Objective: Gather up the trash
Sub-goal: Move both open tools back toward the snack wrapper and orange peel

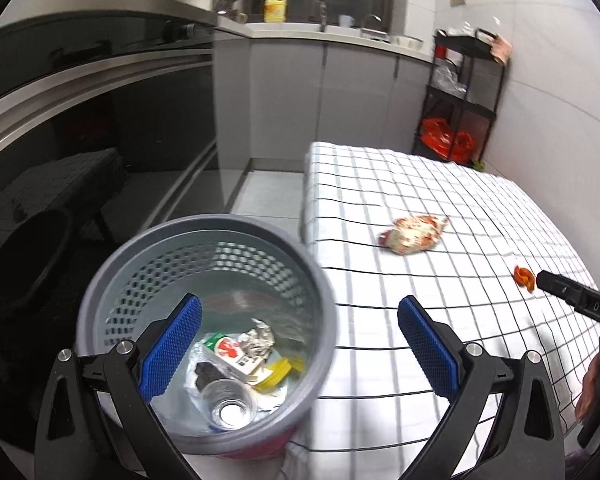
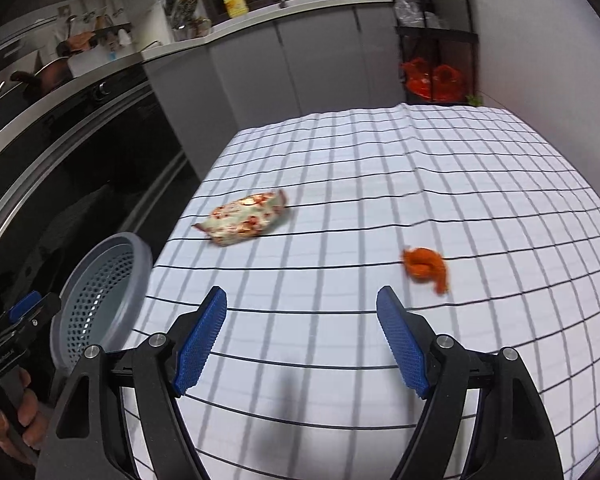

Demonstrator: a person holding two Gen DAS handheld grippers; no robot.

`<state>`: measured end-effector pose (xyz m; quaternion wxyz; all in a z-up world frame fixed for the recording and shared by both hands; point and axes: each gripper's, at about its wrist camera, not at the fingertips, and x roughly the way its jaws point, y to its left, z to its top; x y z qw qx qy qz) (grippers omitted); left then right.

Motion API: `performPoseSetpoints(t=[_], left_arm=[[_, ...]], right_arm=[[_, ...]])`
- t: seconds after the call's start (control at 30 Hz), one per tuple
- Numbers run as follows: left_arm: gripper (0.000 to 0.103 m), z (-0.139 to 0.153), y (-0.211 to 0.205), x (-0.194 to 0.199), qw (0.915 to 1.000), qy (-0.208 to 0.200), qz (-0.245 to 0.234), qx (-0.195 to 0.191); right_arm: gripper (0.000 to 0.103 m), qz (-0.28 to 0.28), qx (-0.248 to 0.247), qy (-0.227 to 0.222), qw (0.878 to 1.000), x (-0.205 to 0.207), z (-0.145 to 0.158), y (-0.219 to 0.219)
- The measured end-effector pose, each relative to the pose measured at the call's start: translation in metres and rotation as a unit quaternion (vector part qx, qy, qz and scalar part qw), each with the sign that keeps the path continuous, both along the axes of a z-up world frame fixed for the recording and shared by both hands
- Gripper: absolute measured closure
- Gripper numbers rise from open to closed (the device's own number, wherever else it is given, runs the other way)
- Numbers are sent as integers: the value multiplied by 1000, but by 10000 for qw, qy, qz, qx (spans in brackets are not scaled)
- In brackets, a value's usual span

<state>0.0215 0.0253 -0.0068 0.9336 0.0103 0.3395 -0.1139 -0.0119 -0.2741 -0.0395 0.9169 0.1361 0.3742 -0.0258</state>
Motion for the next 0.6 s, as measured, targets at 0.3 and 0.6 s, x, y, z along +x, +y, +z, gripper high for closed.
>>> performPoseSetpoints(t=[0.3,0.6], left_arm=[[7,-9,-55,7,9986,101,-525,59],[7,-21,-105,46,9963,168,-791,293]], right_arm=[[28,-433,-84,364,9984,4,-22,-57],[28,-446,-243,792,9956,38,-49,-71]])
